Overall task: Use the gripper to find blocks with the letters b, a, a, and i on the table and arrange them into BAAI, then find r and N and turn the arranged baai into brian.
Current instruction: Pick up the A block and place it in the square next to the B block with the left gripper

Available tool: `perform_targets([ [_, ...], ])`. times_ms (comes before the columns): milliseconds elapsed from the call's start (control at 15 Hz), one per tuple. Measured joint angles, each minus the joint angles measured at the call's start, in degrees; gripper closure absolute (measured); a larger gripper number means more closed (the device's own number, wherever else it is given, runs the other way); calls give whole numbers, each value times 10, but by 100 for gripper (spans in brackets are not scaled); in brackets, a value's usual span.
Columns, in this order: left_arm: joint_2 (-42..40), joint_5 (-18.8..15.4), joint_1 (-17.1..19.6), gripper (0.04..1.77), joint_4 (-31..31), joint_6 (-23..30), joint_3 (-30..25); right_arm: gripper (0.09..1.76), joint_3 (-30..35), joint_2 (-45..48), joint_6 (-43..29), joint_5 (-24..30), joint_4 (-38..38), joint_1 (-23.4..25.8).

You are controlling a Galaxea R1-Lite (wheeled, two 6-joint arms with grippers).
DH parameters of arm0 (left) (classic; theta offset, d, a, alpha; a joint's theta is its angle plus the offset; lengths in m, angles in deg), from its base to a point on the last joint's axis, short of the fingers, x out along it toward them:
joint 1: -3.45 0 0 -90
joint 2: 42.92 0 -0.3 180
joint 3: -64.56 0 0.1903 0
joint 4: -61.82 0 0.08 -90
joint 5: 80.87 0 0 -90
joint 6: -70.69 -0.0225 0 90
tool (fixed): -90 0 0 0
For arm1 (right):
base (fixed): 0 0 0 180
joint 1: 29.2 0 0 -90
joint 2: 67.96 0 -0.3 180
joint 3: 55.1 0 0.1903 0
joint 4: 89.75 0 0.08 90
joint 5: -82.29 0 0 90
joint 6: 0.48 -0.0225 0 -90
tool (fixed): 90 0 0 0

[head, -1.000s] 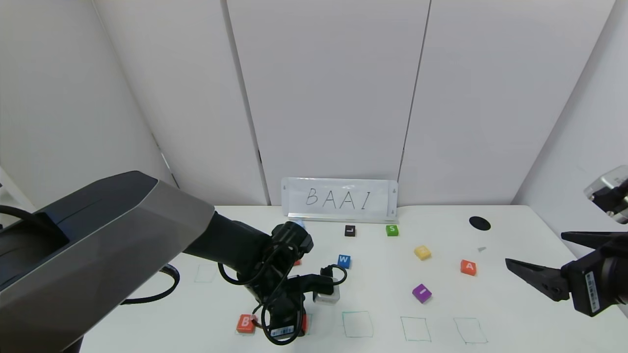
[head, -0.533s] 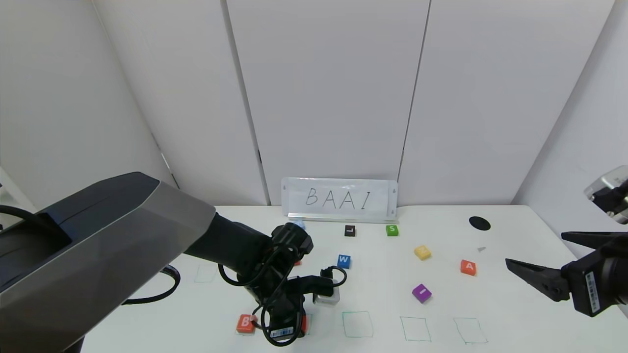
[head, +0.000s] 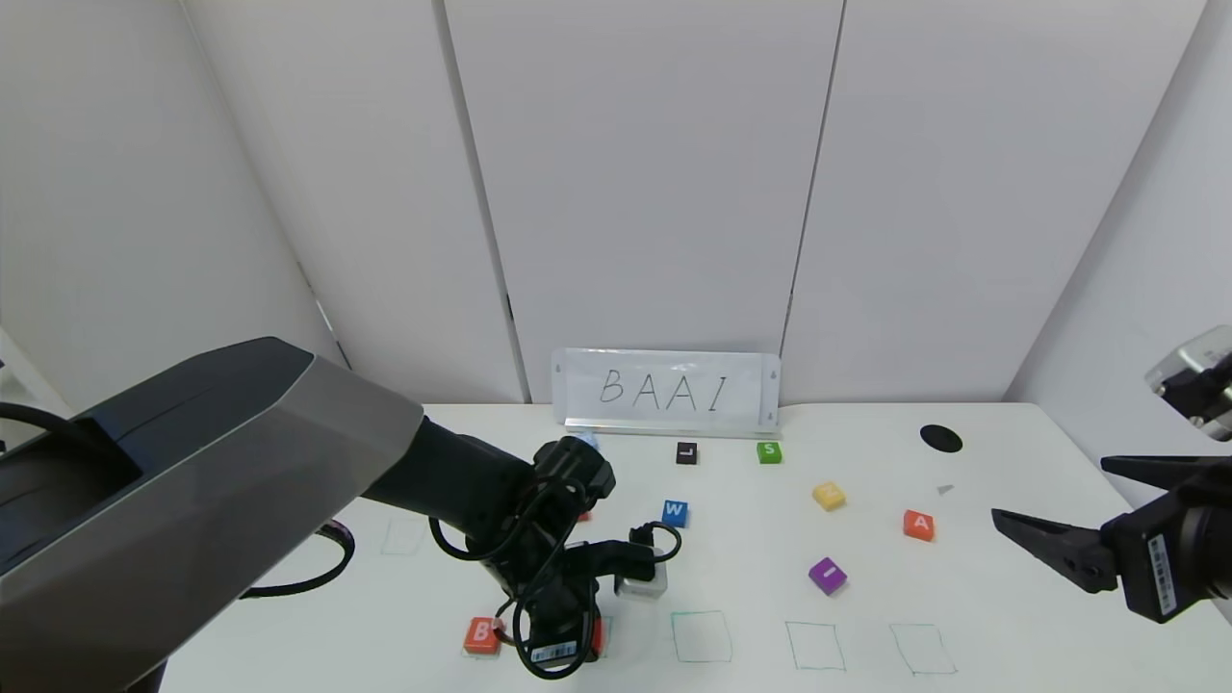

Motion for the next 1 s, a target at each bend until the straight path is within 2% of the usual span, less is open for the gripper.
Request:
perform_targets([
  [600, 4, 0, 1, 131, 0, 1, 0, 14, 0, 0, 0, 0, 0, -1],
  [800, 3, 0, 1, 92, 0, 1, 0, 14, 0, 0, 0, 0, 0, -2],
  [1000, -1, 1, 0, 66, 4, 3, 1, 14, 0, 0, 0, 0, 0, -4],
])
